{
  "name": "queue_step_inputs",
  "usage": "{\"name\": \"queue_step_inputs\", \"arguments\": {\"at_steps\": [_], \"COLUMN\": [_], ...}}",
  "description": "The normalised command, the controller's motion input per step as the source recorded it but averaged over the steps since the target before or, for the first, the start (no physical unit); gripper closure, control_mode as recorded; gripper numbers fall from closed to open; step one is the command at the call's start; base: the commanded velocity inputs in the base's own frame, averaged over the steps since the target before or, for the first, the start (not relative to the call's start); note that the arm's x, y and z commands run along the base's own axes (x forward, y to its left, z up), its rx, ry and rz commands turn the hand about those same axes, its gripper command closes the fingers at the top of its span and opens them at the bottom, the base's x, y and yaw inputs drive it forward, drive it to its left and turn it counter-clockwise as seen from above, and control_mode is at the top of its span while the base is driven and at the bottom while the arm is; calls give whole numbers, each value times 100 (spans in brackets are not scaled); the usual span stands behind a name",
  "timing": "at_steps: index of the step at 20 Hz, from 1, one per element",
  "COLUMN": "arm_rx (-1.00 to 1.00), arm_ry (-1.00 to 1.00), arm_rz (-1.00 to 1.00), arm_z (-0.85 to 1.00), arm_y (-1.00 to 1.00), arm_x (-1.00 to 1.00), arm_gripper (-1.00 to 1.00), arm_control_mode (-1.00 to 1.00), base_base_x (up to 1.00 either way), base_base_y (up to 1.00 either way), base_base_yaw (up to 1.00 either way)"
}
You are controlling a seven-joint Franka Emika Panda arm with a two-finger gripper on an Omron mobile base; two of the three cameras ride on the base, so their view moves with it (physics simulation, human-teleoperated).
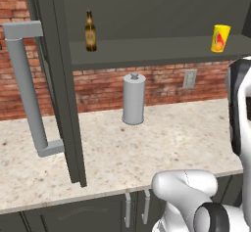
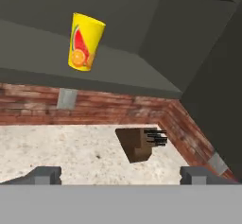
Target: Open the cabinet directly in front. Then move the beer and the cup to the dining counter with the jar on it.
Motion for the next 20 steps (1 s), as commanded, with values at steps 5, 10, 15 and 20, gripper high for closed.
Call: {"name": "queue_step_inputs", "arguments": {"at_steps": [5, 10, 15, 20], "arm_rx": [25, 12, 3, 0], "arm_ry": [0, -1, 0, -2], "arm_rz": [14, 1, 0, 0], "arm_z": [-26, -7, 0, 0], "arm_y": [0, 12, 39, 31], "arm_x": [0, -1, 14, 37], "arm_gripper": [-100, -100, -100, -100], "arm_control_mode": [-100, -100, -100, -100], "base_base_x": [0, 0, 0, 0], "base_base_y": [0, 0, 0, 0], "base_base_yaw": [0, 0, 0, 0]}}
